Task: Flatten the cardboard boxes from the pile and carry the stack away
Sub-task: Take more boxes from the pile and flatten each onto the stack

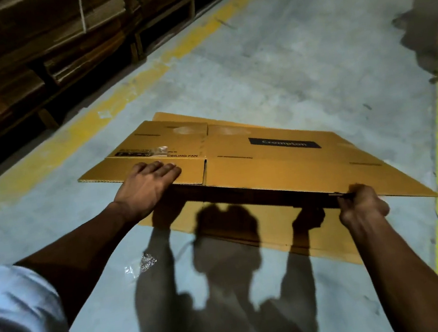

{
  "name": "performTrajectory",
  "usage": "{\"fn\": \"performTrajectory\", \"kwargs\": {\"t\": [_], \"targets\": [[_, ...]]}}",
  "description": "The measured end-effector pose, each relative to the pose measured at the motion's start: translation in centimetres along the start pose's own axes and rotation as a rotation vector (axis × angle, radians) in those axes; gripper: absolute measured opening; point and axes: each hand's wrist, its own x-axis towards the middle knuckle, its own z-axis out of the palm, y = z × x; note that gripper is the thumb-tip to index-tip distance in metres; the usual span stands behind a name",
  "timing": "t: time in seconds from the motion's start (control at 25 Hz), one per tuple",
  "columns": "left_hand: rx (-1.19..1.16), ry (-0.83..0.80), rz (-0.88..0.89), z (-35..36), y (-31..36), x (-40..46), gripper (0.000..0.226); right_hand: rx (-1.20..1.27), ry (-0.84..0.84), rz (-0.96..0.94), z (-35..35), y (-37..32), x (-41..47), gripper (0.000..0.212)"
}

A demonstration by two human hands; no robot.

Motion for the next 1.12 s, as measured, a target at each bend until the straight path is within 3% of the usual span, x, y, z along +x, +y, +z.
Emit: {"fn": "performTrajectory", "kwargs": {"t": [0.2,0.88,1.04,1.12], "targets": [[-0.007,-0.116,-0.084,2.9,0.2,0.4,0.07,-0.058,0.084,0.017,-0.3,3.1,3.3,0.033],[-0.015,-0.352,-0.052,5.5,1.2,1.2,0.071,-0.161,0.145,0.025,-2.2,7.3,7.2,0.027],[0.076,-0.258,-0.007,3.3,2.2,1.3,0.07,-0.654,0.146,-0.152,-3.8,8.1,4.4,0.015],[0.069,-0.108,-0.001,1.0,2.9,1.1,0.077,-0.814,-0.006,-0.508,-4.4,8.4,2.1,0.035]]}}
